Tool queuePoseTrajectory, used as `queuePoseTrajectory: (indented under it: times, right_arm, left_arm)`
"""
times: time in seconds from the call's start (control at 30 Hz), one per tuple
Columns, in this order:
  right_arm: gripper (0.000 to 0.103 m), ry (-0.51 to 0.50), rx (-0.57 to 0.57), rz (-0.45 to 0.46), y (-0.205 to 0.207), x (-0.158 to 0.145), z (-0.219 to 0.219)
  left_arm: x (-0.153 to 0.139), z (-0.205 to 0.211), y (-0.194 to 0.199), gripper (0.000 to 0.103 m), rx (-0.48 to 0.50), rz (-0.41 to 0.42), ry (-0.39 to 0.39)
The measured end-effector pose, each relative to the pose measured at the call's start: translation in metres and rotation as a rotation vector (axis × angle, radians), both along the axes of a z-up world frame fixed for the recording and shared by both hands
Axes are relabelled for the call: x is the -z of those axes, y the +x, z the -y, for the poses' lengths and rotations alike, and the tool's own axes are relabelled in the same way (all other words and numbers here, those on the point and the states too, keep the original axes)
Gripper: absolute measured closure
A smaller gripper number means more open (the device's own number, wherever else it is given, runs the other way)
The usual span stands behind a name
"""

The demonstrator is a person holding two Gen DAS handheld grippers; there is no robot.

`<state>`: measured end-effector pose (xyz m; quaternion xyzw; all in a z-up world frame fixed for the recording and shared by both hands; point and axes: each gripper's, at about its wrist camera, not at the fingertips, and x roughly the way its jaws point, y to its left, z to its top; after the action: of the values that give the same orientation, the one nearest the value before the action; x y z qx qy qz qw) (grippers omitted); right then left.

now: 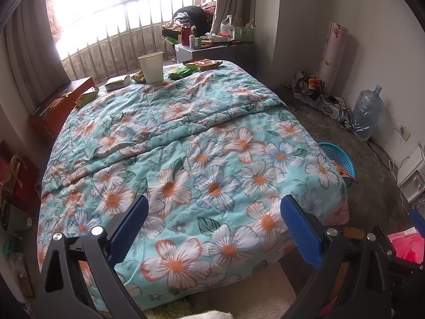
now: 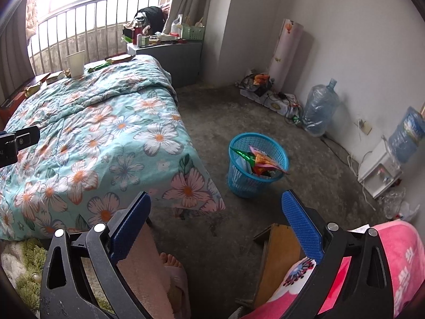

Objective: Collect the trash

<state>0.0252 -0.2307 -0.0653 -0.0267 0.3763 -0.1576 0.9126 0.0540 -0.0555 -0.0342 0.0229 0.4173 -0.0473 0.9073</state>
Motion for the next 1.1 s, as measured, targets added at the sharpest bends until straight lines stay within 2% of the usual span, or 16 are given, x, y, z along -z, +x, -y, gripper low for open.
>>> queuePoseTrajectory:
  times: [0.33, 1.1]
  right_arm:
    - [0.008, 0.000, 0.029, 0.016, -0.004, -0.005, 0.017]
    - [0.008, -0.005, 0.029, 0.027, -0.002, -0.008, 0.022]
  left_arm:
    - [-0.008, 0.023, -0.004, 0.006, 0.069, 0.029, 0.009]
    - [-0.010, 0.019, -0.002, 0.006, 0.058, 0.019, -0.014]
